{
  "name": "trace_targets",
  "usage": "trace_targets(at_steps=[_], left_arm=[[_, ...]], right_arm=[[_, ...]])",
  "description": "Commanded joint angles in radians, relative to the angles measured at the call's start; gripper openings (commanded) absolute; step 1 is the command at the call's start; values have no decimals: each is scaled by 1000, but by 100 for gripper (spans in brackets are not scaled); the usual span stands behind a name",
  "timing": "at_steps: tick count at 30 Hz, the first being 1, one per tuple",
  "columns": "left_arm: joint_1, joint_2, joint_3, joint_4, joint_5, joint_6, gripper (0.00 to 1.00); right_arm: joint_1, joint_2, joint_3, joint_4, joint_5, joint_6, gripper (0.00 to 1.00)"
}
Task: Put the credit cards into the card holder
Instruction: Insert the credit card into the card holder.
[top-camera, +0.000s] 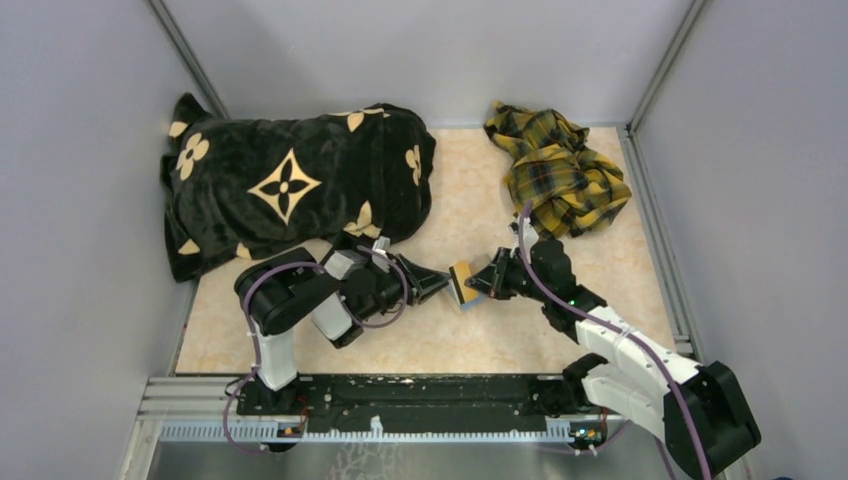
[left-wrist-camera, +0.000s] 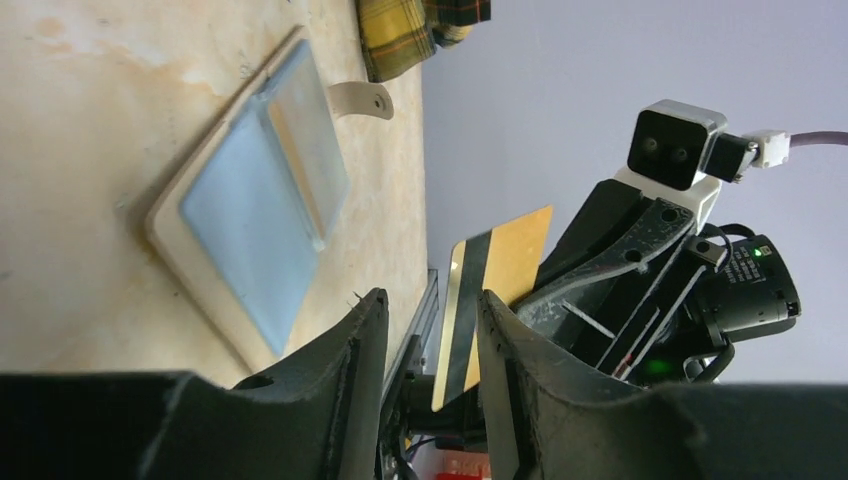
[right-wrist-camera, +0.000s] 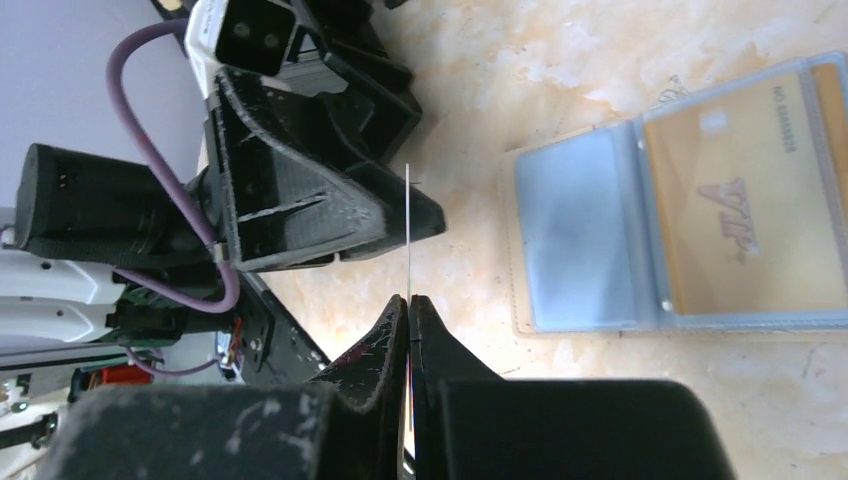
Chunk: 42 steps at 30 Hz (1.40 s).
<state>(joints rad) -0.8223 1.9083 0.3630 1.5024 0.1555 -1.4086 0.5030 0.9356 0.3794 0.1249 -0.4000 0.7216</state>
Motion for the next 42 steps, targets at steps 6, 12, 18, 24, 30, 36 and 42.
trace_targets(at_steps=[6, 12, 18, 24, 30, 36, 42], left_arm=[[-41, -260, -13, -342, -185, 115, 43], [-138, -404, 142, -904, -348, 227, 23], [-177, -362, 173, -1002, -376, 204, 7], [-200, -304, 204, -1058, -394, 176, 0], [-207, -274, 223, -1112, -404, 152, 0], [-207, -247, 227, -1126, -410, 139, 0], [-207, -225, 237, -1136, -418, 129, 0]], right_arm=[[-27, 43, 74, -84, 106, -139, 0], [-30, 137, 140, -121, 182, -226, 0], [-32, 210, 188, -143, 262, -286, 0], [-32, 261, 193, -119, 309, -323, 0], [-32, 302, 192, -92, 321, -352, 0], [-32, 339, 187, -72, 314, -358, 0], [-32, 364, 177, -59, 299, -349, 0]])
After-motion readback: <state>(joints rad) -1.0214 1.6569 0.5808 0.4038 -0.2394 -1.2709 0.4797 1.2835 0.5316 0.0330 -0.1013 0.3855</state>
